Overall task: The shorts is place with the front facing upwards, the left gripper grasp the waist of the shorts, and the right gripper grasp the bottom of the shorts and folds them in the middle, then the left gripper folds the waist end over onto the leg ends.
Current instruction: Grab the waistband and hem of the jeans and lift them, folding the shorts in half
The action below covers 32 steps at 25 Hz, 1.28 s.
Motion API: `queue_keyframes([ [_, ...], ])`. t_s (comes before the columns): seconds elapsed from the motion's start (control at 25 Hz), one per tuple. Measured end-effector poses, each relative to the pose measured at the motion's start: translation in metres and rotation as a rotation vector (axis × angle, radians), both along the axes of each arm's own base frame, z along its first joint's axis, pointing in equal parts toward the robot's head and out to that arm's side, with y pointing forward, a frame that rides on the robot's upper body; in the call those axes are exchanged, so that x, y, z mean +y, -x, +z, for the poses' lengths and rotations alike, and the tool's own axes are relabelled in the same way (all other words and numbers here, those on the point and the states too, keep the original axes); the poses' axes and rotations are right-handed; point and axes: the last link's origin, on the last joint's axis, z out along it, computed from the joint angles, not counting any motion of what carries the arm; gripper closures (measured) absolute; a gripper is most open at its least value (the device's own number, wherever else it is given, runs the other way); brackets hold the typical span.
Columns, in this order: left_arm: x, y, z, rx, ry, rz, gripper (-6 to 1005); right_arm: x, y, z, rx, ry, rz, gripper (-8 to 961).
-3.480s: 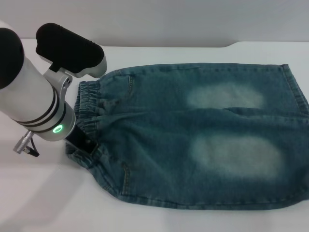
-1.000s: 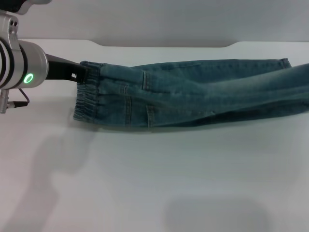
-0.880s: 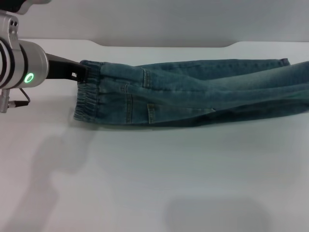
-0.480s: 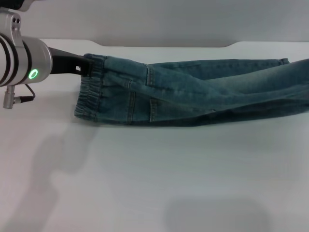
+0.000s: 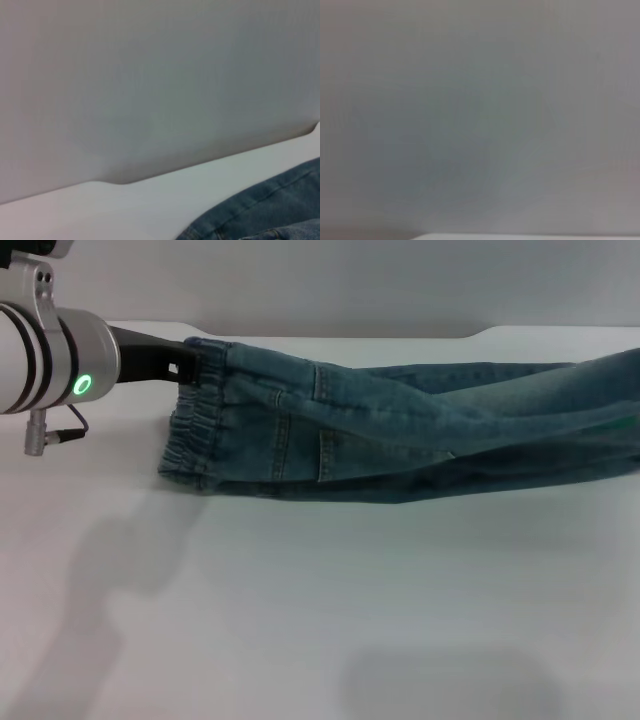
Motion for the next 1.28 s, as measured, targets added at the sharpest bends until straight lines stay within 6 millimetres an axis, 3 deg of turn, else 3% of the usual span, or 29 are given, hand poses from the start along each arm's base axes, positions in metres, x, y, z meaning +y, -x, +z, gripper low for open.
queue_keyframes([
  [0.68, 0.007, 0.001, -0.007, -0.018, -0.023, -0.034, 965, 0.008, -0.015, -0.006, -0.014, -0.137, 0.038, 939],
  [0.96, 0.007, -0.002, -0.010, -0.023, -0.029, -0.058, 965, 0.007, -0.020, -0.020, -0.014, -0.171, 0.058, 938],
  [1.28, 0.008, 0.000, -0.016, -0.028, -0.025, -0.063, 964, 0.005, -0.023, -0.023, -0.020, -0.209, 0.073, 937],
])
